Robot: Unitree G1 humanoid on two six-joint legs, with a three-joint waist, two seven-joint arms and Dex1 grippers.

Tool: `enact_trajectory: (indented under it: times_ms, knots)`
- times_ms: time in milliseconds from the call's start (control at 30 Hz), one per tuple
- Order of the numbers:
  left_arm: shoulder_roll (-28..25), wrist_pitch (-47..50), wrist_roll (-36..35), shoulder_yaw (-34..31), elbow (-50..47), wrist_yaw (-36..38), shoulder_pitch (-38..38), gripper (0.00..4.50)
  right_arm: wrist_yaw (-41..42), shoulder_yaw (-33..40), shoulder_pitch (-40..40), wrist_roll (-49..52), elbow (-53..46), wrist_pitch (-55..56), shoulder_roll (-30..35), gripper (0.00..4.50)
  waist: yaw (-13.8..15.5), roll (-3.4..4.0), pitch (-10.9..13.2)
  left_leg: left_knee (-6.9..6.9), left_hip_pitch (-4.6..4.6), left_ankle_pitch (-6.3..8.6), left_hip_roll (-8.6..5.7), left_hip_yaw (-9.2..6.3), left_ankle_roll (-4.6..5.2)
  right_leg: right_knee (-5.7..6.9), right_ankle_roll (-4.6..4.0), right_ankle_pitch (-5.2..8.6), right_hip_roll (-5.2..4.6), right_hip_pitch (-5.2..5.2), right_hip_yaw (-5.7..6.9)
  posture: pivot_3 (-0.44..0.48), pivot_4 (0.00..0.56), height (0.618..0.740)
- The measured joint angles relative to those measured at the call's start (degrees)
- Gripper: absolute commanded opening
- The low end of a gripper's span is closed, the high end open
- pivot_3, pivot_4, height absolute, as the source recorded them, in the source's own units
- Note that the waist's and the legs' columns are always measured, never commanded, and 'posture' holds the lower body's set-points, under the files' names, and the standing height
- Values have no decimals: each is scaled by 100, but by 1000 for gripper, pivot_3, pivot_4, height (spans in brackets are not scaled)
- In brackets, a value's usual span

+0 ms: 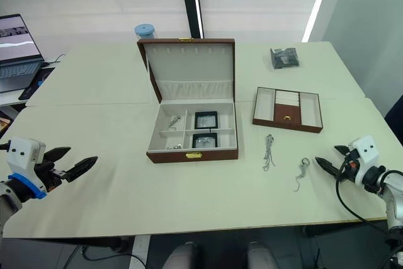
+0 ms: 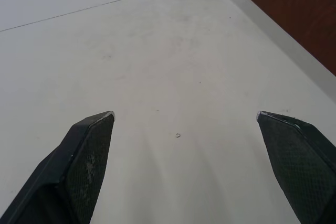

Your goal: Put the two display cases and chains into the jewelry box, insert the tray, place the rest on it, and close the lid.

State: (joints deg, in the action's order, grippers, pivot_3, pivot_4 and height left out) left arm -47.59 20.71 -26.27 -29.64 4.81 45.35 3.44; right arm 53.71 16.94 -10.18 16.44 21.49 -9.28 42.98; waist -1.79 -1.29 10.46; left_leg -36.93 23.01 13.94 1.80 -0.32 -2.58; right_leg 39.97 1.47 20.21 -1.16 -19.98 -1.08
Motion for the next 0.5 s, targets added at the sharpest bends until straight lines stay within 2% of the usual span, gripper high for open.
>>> enact_trajectory:
  times_ms: [267,500]
  knots:
    - [21,-21,2,1,-115,-4,63,4500,104,-8,-17,86,-282,-187,88,4481,-2,0,0,0,0,0,1,1,0,0,0,0,0,0,0,0,150,740]
    - [231,53,-136,171,-1212,155,281,4500,826,-484,-479,290,-916,-813,495,4481,-11,0,0,-2,-1,0,1,3,0,0,0,0,0,2,-4,0,150,740]
